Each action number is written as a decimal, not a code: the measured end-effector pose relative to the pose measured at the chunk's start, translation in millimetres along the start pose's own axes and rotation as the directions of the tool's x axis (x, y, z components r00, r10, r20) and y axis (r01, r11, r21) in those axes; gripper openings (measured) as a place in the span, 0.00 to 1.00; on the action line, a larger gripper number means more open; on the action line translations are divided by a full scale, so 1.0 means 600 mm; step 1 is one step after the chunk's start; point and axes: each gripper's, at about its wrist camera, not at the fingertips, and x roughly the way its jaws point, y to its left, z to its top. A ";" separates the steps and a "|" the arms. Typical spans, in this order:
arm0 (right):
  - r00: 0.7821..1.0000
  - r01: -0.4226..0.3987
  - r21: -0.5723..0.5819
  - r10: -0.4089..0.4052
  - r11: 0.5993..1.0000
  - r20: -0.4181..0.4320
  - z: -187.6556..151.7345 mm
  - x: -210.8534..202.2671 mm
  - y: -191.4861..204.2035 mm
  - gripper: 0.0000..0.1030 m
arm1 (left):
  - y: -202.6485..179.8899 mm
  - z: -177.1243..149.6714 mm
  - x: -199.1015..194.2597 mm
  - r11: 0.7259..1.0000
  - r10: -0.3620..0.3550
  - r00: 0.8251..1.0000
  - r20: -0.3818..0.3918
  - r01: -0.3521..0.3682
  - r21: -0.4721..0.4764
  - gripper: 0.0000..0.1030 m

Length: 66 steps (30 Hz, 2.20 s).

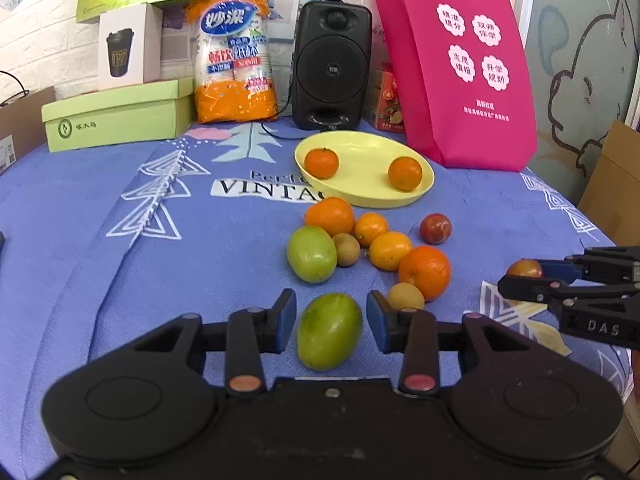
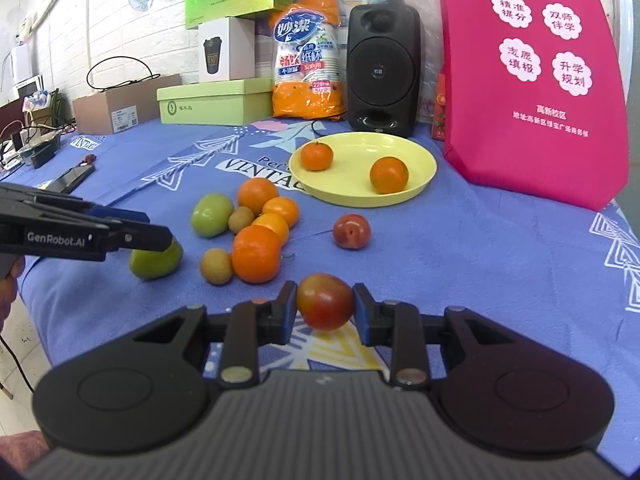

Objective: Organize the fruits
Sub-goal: 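Carry both tomatoes onto the yellow plate and open both tools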

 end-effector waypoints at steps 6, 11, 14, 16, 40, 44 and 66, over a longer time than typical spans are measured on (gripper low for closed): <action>1.000 0.003 0.009 -0.003 1.000 -0.016 -0.006 0.009 -0.007 0.28 | 0.003 -0.014 0.033 1.000 0.029 0.999 -0.030 -0.029 -0.009 0.41; 1.000 0.001 0.014 -0.001 1.000 -0.010 -0.006 0.009 -0.009 0.28 | 0.012 -0.017 0.035 0.999 0.024 1.000 -0.020 -0.024 -0.031 0.36; 1.000 -0.001 0.014 0.001 1.000 -0.010 -0.005 0.010 -0.010 0.28 | 0.014 -0.012 0.029 0.999 0.005 1.000 -0.008 -0.005 -0.035 0.36; 1.000 -0.005 0.014 0.005 1.000 -0.011 -0.004 0.010 -0.010 0.28 | 0.013 -0.007 0.026 0.999 -0.005 1.000 -0.010 0.005 -0.035 0.36; 0.996 0.014 -0.032 -0.011 0.999 0.090 0.155 0.087 -0.079 0.28 | -0.031 0.195 0.150 0.982 -0.119 0.993 -0.025 0.121 0.146 0.36; 0.997 0.025 -0.023 -0.023 0.999 0.077 0.200 0.152 -0.104 0.28 | -0.040 0.226 0.226 0.980 -0.110 0.991 -0.082 0.122 0.156 0.36; 1.000 0.009 0.030 -0.009 1.000 -0.028 0.246 0.314 -0.136 0.40 | -0.038 0.241 0.338 0.984 -0.057 0.985 -0.163 0.083 0.160 0.55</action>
